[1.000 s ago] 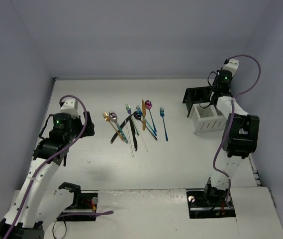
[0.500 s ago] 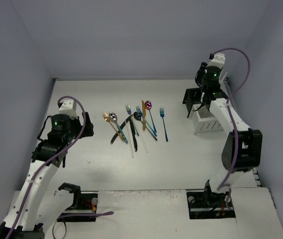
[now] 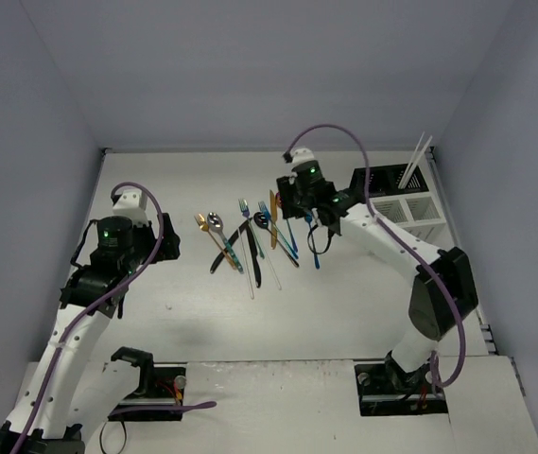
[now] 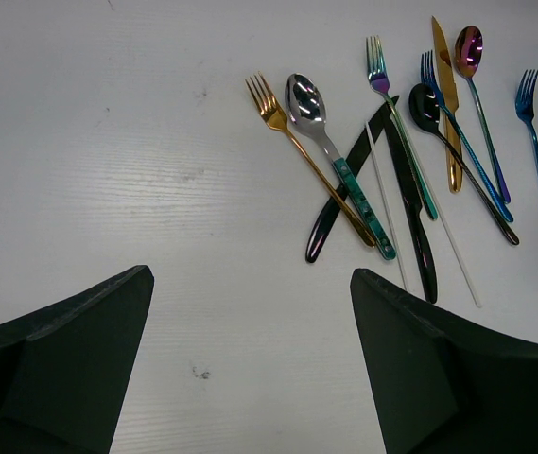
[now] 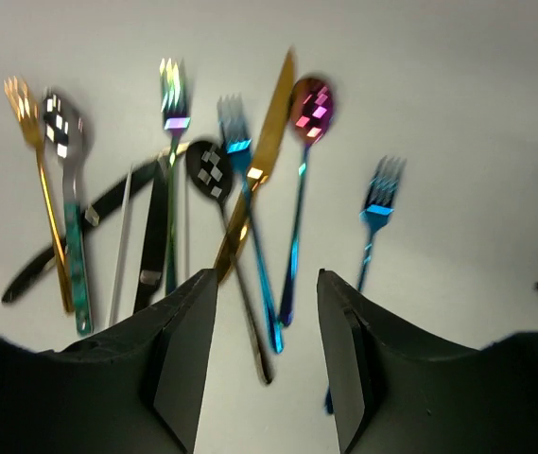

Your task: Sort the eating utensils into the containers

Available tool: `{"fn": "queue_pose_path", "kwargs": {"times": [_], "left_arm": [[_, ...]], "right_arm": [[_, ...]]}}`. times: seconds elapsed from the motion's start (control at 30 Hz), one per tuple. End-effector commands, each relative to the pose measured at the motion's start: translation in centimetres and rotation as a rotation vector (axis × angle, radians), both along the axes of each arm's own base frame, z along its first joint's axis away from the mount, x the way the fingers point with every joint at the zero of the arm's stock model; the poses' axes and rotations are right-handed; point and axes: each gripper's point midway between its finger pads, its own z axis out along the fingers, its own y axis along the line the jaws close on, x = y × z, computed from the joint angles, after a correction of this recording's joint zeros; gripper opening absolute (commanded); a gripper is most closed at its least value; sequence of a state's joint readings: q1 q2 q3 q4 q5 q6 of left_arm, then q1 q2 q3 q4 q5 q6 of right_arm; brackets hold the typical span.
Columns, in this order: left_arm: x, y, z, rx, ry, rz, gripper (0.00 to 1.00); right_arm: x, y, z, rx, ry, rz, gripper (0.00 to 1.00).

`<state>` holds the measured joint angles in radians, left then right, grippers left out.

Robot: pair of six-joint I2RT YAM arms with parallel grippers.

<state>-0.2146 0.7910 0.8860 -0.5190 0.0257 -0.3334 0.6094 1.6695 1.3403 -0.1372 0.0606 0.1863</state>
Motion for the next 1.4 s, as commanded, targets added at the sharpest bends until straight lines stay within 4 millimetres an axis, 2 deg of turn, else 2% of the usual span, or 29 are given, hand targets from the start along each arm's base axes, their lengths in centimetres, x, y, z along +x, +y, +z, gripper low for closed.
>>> {"fn": "queue_pose_path", "kwargs": {"times": [0.0, 0.1, 0.27, 0.57, 1.0, 1.37], "left_arm": [[1.0, 0.0, 1.2, -0.019, -0.052, 0.011, 0.83], [1.0, 0.0, 1.2, -0.019, -0.049, 0.011, 0.83], [1.0, -0.1, 1.1, -0.019, -0.045, 0.01, 0.83], [1.1, -0.3, 0.9, -0.022, -0.036, -0.001, 0.83], [1.0, -0.3, 0.8, -0.021, -0.031, -0.001, 0.83], [1.0, -0.2, 0.9, -0.022, -0.034, 0.003, 0.83]], "right_arm": [[-3.6, 2.8, -3.4, -0.026, 0.169, 0.105, 0.44], [-5.5, 4.5, -5.8, -0.066, 0.228, 0.146, 0.43], [-7.6, 5.0, -9.9, -0.135, 0.322, 0.159, 0.42], [-8.7, 5.1, -13.7, -0.203, 0.396, 0.154, 0.36], [-7.6, 4.4, -16.1, -0.271, 0.402, 0.094, 0.3], [-5.0, 3.6, -16.1, -0.292, 0.386, 0.027, 0.25]]}}
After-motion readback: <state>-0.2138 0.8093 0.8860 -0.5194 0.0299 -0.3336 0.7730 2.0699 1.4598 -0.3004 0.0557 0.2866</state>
